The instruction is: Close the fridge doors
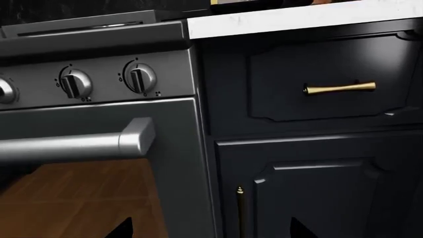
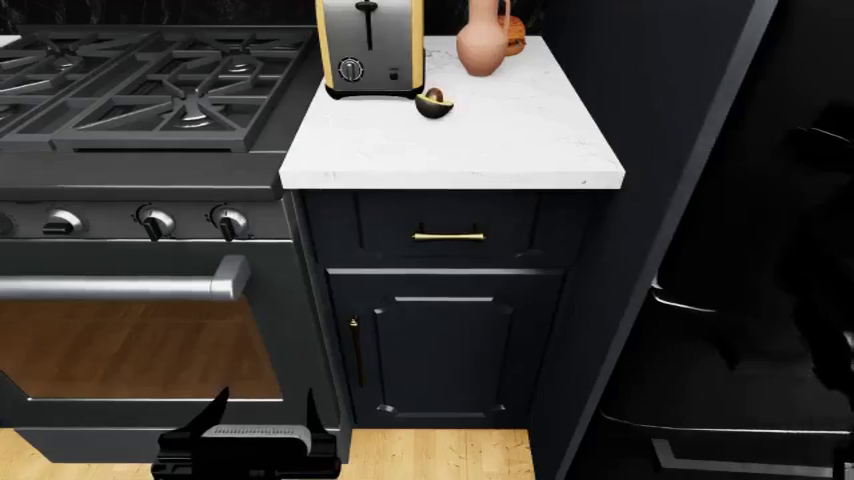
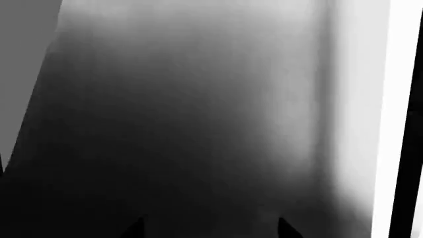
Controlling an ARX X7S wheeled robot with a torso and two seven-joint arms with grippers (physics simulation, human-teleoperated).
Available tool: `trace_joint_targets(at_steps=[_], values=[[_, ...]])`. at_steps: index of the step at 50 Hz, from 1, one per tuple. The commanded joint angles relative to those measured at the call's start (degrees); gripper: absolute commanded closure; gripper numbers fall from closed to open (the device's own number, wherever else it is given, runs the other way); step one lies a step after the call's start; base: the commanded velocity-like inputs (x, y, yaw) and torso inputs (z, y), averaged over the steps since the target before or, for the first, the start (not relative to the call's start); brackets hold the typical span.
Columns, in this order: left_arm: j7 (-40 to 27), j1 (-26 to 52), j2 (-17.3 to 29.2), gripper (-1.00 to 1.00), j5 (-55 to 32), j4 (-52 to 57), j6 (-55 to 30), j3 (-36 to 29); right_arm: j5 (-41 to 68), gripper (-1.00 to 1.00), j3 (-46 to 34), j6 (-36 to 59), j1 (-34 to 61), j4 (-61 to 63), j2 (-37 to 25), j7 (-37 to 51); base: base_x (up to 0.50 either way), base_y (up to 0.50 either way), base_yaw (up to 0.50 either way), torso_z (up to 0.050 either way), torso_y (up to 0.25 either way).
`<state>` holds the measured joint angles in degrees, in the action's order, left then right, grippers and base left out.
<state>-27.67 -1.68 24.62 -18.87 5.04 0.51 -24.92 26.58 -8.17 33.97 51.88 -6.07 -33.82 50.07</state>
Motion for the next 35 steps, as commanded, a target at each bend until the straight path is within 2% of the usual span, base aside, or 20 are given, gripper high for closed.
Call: trace_joint_targets(at_steps=[1,14,25,35], values=[[0.05,0.06,0.02,-1.0,-0.13,-0.13,0.08,-0.07,-2.27,-1.0,-2.37,2.39,8.75,-10.88,-1.49,-1.43,0.0,0.0,0.0,0.0,0.0],[-0.04,0.12,0.08,-1.0,-0.22,-0.11,0.04,-0.13,-1.28,-1.0,0.0,3.98,6.21,-8.42,-2.83,0.65,0.0,0.0,0.0,0.0,0.0],[-0.1,0.13,0.15,-1.0,-0.28,-0.15,-0.01,-0.22,7.08,-1.0,6.62,1.96,-13.4,7.0,-1.36,0.85,0.0,0.0,0.0,0.0,0.0],[-0.24,0.14,0.19,-1.0,-0.37,-0.07,-0.2,-0.28,11.87,-1.0,10.82,0.31,-26.45,19.02,-0.48,1.67,0.0,0.0,0.0,0.0,0.0]])
